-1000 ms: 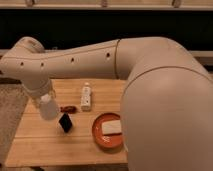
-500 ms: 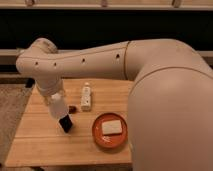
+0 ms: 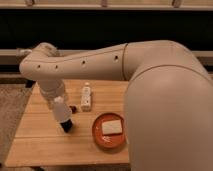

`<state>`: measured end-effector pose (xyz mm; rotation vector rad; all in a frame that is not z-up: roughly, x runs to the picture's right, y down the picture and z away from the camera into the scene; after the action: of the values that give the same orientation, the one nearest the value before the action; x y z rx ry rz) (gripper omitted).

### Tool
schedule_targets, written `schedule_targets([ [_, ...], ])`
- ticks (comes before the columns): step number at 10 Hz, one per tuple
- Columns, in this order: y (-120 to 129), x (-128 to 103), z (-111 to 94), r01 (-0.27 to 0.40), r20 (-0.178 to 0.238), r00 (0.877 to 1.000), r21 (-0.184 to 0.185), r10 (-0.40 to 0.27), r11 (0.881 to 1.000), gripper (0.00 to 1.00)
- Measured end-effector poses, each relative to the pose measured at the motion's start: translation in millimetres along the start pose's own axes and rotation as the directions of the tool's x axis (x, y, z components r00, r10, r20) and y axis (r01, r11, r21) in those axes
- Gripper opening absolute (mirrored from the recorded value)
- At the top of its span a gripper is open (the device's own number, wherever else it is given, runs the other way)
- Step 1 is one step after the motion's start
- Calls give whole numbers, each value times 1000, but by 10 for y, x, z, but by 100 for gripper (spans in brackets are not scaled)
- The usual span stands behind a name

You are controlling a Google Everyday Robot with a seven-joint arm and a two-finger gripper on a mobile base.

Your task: Place the ceramic cup over the eraser

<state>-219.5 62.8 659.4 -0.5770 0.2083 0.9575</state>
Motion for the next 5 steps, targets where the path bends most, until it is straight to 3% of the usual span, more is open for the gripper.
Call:
schedule_targets([
  [3,-32,65,180,-6,-26,1000,-4,6,1000,4],
  [5,-3,67,323,-18,-30,999,-3,18,1000,26],
])
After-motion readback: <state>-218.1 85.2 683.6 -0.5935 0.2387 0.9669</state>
